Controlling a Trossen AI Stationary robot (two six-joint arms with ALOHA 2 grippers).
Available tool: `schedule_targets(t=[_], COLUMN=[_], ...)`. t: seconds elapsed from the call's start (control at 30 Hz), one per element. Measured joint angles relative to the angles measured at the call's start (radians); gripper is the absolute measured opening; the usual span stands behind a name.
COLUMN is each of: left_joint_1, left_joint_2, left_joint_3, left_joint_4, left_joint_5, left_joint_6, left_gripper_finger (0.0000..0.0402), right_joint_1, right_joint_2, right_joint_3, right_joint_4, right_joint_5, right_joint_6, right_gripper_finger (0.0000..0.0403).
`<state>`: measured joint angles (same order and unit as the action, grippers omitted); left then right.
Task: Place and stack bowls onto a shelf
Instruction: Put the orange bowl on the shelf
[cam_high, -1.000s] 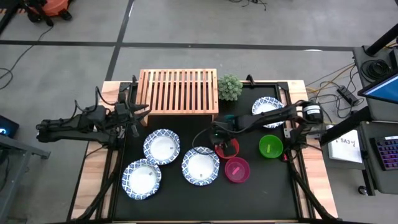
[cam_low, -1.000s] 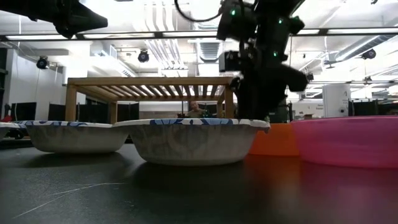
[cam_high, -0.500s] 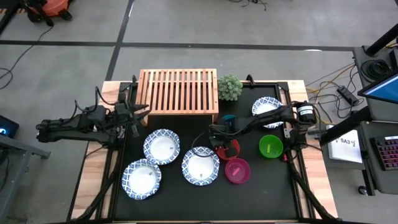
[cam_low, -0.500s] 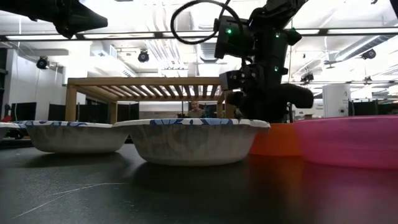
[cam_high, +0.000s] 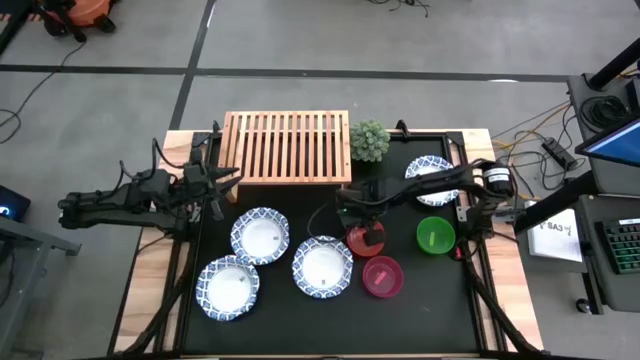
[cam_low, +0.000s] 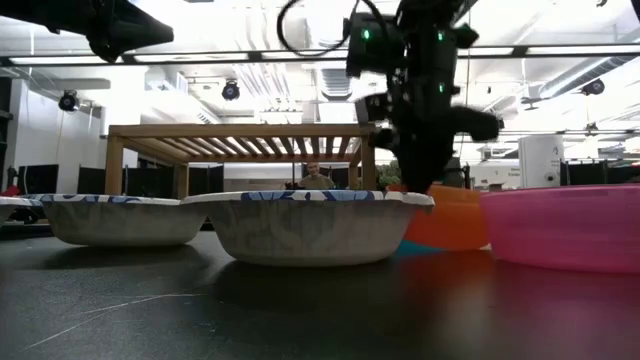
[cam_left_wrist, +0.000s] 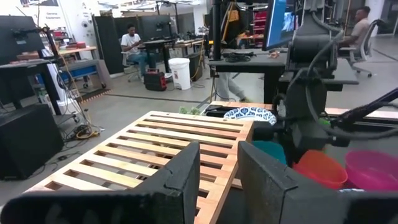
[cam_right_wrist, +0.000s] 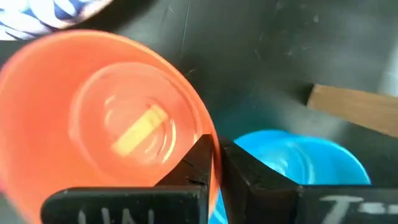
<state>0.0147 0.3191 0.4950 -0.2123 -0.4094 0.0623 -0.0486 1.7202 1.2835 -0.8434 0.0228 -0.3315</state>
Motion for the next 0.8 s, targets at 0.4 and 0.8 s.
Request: schedule_targets(t=[0.4, 0.8], left_joint_1=[0.000, 0.000], left_joint_2=[0.000, -0.001], left_joint_3=[0.000, 0.000], left_joint_4=[0.004, 0.010], left_joint_5=[0.000, 0.000], left_joint_6=[-0.019, -0.023], left_gripper_finger=[0.0091, 0.0091], right_joint_1=[0.000, 0.000], right_joint_2=[-0.041, -0.051], right_joint_3=[0.263, 0.529], right_joint_4=[-0.267, -0.267], right_joint_5=[-0.065, -0.086], right_joint_6=[0.132, 0.144], right_gripper_finger=[0.0012, 0.0012])
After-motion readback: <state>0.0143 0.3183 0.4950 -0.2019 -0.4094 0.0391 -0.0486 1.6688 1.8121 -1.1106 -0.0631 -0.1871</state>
